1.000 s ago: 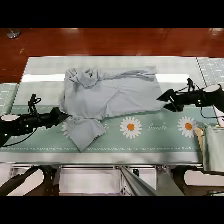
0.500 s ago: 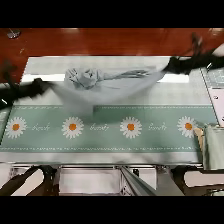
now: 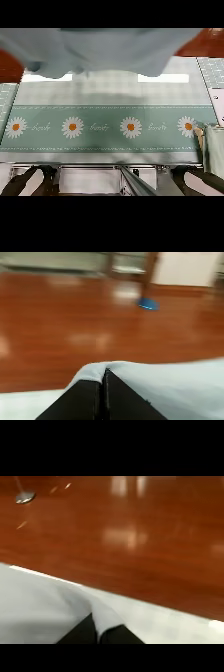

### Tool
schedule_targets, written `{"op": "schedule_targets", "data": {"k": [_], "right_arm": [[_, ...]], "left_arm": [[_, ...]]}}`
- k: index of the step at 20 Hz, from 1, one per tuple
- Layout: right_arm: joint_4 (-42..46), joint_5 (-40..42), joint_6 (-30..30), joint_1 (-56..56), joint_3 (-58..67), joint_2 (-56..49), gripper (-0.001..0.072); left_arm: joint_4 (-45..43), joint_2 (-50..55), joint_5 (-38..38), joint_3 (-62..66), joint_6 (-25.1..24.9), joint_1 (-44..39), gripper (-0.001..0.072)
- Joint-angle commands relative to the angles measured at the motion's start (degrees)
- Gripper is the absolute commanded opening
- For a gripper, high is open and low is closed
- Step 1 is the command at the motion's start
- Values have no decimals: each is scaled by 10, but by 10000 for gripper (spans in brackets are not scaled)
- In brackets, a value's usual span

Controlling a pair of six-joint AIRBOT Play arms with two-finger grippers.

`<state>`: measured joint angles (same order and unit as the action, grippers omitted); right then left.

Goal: Fold the shirts.

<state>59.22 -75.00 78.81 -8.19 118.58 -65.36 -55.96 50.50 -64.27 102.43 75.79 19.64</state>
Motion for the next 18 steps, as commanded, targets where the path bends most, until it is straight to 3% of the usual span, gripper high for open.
{"op": "schedule_targets", "data": {"k": [1, 6, 11, 14, 18], "right_arm": [[118, -41, 28, 0, 1, 118, 26], [146, -96, 56, 1, 1, 214, 26], [147, -142, 82, 1, -24, 233, 26], [108, -156, 81, 1, -139, 233, 27], [21, -99, 32, 1, -334, 185, 26]], "left_arm": [[-195, -60, -64, 88, 59, 0, 21], [-225, -153, -87, 86, 60, -46, 21], [-277, -164, -127, 73, 77, -132, 21], [-280, -160, -145, -24, 103, -132, 22], [-271, -118, -119, -219, 115, -132, 22]]}}
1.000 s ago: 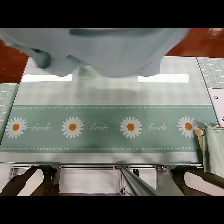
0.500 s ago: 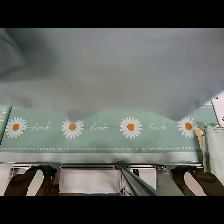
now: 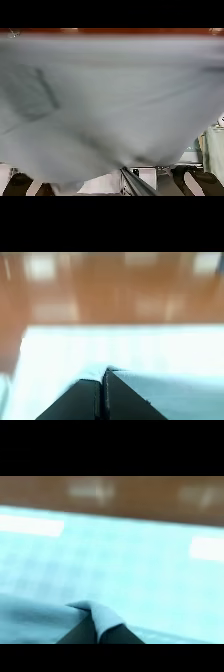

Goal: Fold the shirts.

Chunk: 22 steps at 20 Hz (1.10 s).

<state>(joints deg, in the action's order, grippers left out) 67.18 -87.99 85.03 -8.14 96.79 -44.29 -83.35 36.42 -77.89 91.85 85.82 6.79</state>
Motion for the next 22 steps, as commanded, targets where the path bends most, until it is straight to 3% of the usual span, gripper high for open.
{"op": "schedule_targets", "data": {"k": [1, 5, 8, 11, 14, 18, 22], "right_arm": [[-60, 56, -43, 0, -156, -53, 27], [-69, 172, -63, 0, -195, -218, 27], [-130, 275, -78, 0, -183, -340, 27], [-151, 300, -77, 2, -95, -466, 26], [-150, 290, -63, 10, 11, -572, 26], [-150, 247, -31, 12, 73, -646, 26], [-171, 116, -82, -4, 89, -642, 27]], "left_arm": [[14, 42, 52, -160, 15, -4, 22], [57, 172, 184, -253, 35, -4, 22], [87, 301, 266, -232, 39, -4, 22], [134, 422, 299, -166, 51, -4, 22], [192, 513, 299, -112, 51, -4, 23], [237, 560, 281, -104, 47, -4, 23], [238, 546, 144, -75, -39, 24, 23]]}}
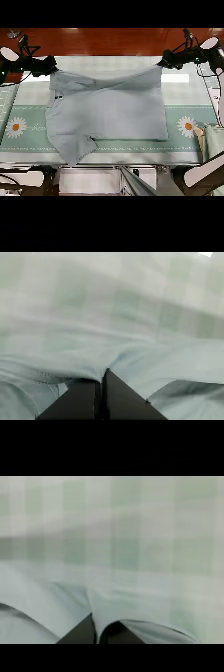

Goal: Fold the shirts.

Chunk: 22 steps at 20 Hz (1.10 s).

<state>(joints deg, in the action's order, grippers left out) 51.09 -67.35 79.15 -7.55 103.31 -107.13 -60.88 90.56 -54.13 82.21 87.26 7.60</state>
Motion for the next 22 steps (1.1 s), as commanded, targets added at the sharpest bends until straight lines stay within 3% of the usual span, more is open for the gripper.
{"op": "schedule_targets", "data": {"k": [1, 5, 12, 13, 14, 15, 19, 22], "right_arm": [[-10, -121, -23, -17, 26, -10, 27], [61, -249, -25, -29, 19, -7, 27], [132, -218, -9, 4, -92, -8, 51], [138, -213, 1, 10, -96, -8, 250], [134, -214, 2, 10, -96, -7, 557], [131, -219, 3, 8, -96, -2, 625], [150, -232, -5, -35, -122, 67, 625], [157, -177, -20, -88, -265, 174, 625]], "left_arm": [[14, 0, -138, 33, -69, 28, 23], [9, -2, -279, 33, -106, 57, 23], [-27, -1, -269, -107, -110, 57, 26], [-27, -1, -269, -110, -109, 57, 110], [-30, -1, -276, -107, -106, 57, 384], [-43, -1, -291, -97, -94, 60, 715], [-104, -41, -340, -99, -64, 87, 703], [-142, -126, -328, -198, -71, 138, 702]]}}
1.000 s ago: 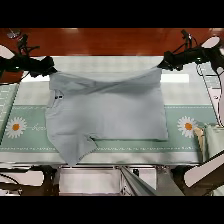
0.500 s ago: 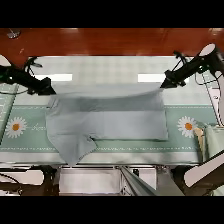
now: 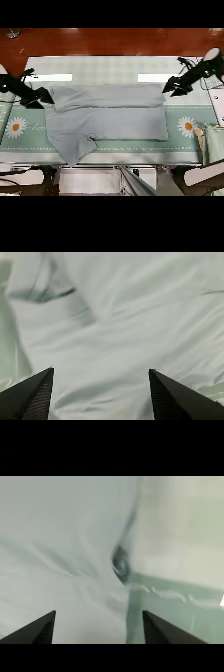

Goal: Fold the shirts.

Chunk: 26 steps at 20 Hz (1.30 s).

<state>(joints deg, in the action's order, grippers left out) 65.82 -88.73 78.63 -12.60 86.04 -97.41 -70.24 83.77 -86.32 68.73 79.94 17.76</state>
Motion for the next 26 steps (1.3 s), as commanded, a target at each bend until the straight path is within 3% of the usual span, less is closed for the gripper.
{"op": "schedule_targets", "data": {"k": [1, 3, 5, 8, 10, 20, 26], "right_arm": [[5, 63, -25, -51, -158, 118, 625], [-23, 126, -30, -64, -281, 198, 625], [-85, 189, -57, -64, -393, 276, 625], [-197, 226, -115, -64, -492, 347, 625], [-236, 225, -136, -64, -518, 361, 625], [-238, 231, -144, -64, -521, 362, 625], [-248, 247, -130, -73, -517, 362, 625]], "left_arm": [[-72, -90, 1, -111, 2, 61, 702], [-64, -156, 30, -208, 2, 117, 702], [13, -234, 73, -301, -15, 185, 702], [74, -312, 102, -396, -23, 234, 702], [103, -321, 114, -441, -25, 223, 701], [144, -306, 135, -490, -43, 186, 701], [146, -237, 163, -491, -43, 35, 701]]}}
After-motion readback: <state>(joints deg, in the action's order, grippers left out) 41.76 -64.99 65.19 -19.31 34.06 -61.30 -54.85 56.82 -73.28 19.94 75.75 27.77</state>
